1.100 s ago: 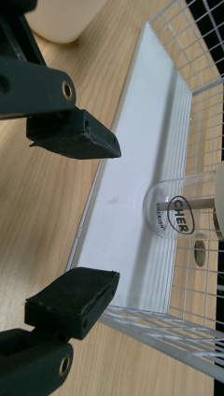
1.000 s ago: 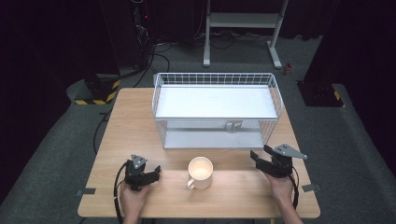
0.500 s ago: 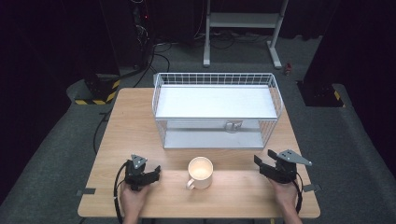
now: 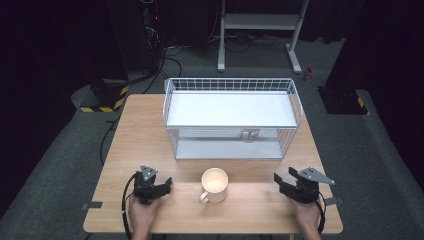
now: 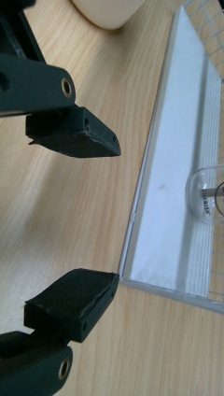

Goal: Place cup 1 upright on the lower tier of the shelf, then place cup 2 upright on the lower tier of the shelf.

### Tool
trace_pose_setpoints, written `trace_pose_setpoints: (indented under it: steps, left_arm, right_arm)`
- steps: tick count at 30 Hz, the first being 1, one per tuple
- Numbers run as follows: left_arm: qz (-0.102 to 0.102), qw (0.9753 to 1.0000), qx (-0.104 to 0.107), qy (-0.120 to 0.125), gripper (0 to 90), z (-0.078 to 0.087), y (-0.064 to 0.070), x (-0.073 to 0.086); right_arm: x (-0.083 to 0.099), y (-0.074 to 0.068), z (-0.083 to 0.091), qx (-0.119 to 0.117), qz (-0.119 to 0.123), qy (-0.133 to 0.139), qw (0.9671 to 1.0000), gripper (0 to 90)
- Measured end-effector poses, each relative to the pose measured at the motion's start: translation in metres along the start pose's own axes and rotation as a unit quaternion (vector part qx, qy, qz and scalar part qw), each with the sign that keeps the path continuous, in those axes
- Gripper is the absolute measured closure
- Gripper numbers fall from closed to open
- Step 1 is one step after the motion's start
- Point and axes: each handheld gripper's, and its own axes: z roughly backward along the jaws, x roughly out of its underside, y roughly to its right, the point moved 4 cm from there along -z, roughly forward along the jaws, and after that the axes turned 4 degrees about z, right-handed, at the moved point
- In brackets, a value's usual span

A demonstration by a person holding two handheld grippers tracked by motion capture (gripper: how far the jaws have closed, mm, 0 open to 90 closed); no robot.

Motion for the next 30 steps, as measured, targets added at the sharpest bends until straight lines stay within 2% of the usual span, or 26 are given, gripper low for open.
trace_pose_setpoints:
  steps: [6, 13, 19, 23, 26, 30]
  left_arm:
    - [0.002, 1.0000, 0.000, 0.000, 21.4, 0.000, 0.000, 0.000]
    - [0.004, 1.0000, -0.002, 0.001, 21.4, 0.000, 0.000, 0.000]
    - [0.007, 1.0000, -0.004, 0.001, 21.4, 0.001, 0.001, 0.001]
    - [0.007, 1.0000, -0.004, 0.001, 21.4, 0.001, 0.001, 0.001]
    - [0.009, 1.0000, -0.003, 0.001, 21.6, 0.001, 0.001, 0.001]
    - [0.003, 1.0000, 0.002, -0.002, 20.1, 0.000, 0.001, 0.001]
  right_arm:
    - [0.008, 0.003, 0.001, 0.005, 0.001, -0.009, 0.9999, 33.4]
    - [0.015, 0.004, -0.003, 0.006, 0.024, -0.029, 0.9993, 32.7]
    - [0.020, 0.001, -0.007, 0.000, 0.030, -0.055, 0.9980, 33.0]
    - [0.021, -0.002, -0.013, -0.002, 0.043, -0.083, 0.9956, 32.1]
    - [0.022, -0.004, -0.018, 0.002, 0.064, -0.112, 0.9916, 30.1]
    - [0.021, -0.004, -0.021, -0.001, 0.068, -0.115, 0.9910, 26.2]
